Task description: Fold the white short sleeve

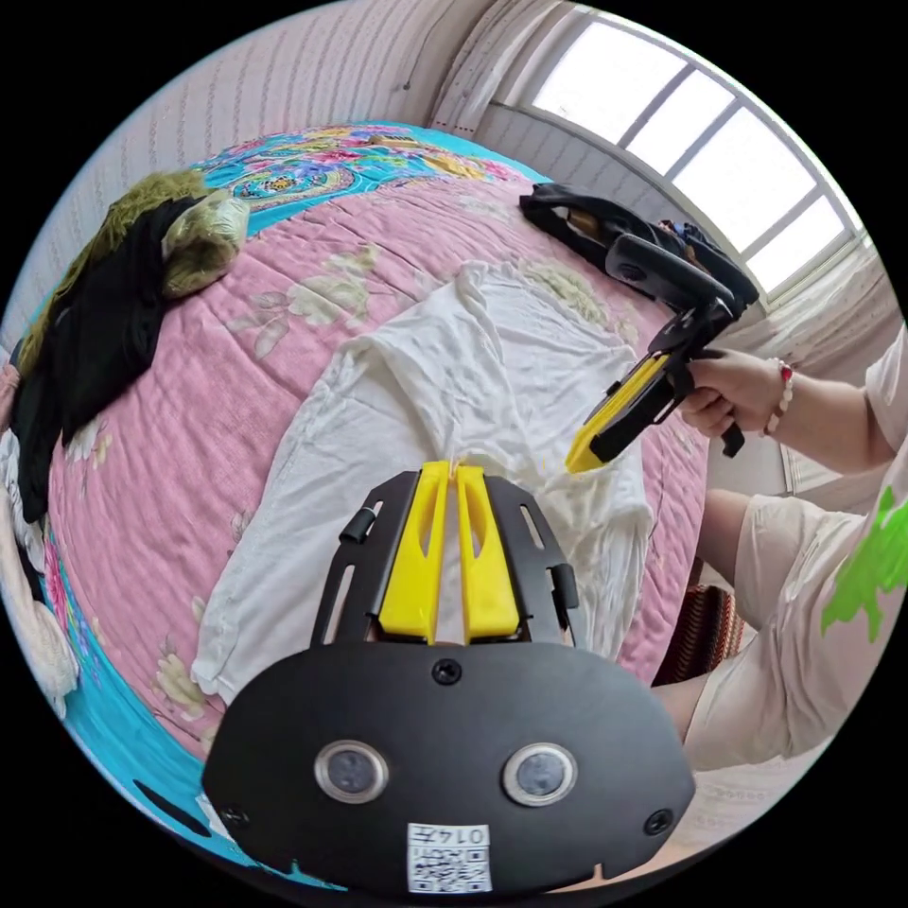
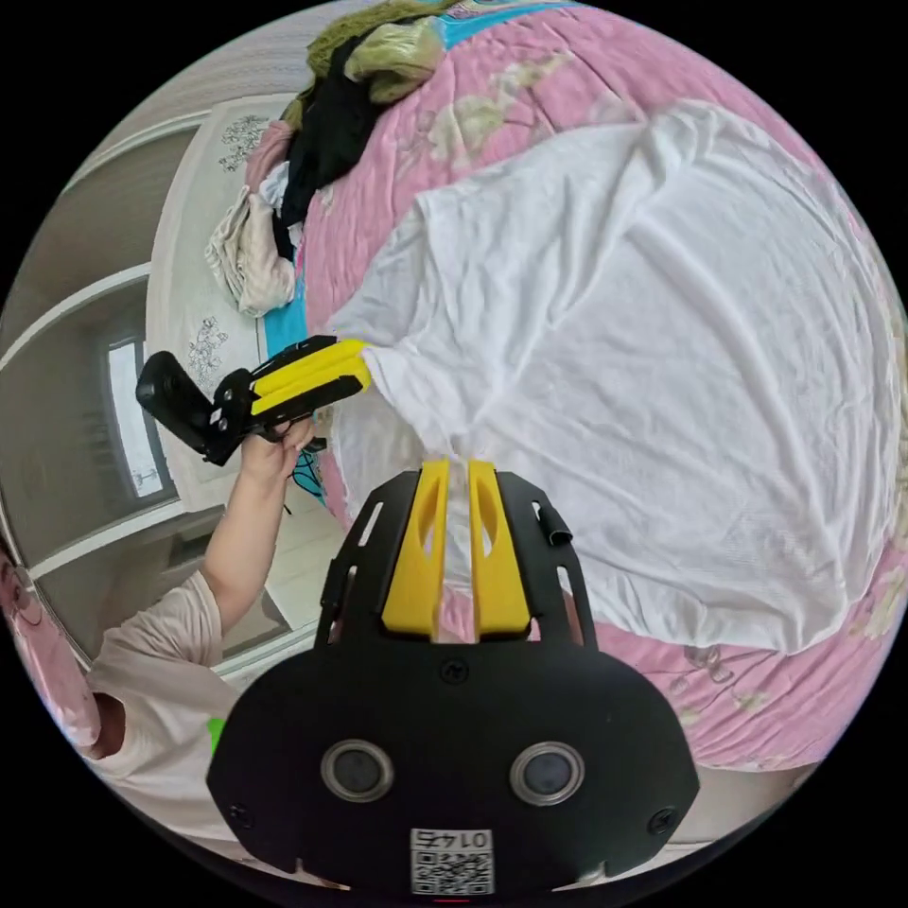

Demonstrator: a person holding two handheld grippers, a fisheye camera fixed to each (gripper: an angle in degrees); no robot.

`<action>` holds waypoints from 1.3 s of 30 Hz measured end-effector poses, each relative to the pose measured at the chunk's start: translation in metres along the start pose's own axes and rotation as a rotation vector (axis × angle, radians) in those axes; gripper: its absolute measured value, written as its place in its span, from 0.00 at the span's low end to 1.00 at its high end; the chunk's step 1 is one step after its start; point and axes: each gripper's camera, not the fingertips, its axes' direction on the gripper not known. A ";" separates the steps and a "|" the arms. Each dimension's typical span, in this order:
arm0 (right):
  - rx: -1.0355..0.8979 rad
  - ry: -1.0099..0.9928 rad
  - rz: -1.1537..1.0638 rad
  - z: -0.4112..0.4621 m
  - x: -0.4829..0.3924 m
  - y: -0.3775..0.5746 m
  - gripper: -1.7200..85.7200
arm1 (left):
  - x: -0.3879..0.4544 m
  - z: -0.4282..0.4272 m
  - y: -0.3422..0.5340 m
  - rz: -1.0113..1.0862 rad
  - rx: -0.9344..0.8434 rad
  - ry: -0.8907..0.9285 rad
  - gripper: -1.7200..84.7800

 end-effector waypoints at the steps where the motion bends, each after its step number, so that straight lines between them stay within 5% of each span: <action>1: -0.010 -0.027 0.004 0.001 0.003 0.002 0.08 | 0.006 0.001 0.000 0.012 -0.007 -0.004 0.05; 9: 0.178 0.128 -0.089 -0.042 -0.001 0.031 0.04 | 0.021 -0.029 -0.008 -0.036 0.033 -0.115 0.09; 17: 0.415 0.315 -0.062 -0.085 0.015 0.100 0.03 | 0.059 -0.024 -0.104 0.171 0.101 -0.024 0.10; 29: 0.558 0.154 0.153 -0.096 0.107 0.194 0.13 | 0.126 0.065 -0.296 0.442 -0.108 -0.003 0.10; 39: 0.620 0.004 0.170 -0.078 0.129 0.204 0.10 | 0.165 0.115 -0.330 0.541 -0.295 -0.115 0.08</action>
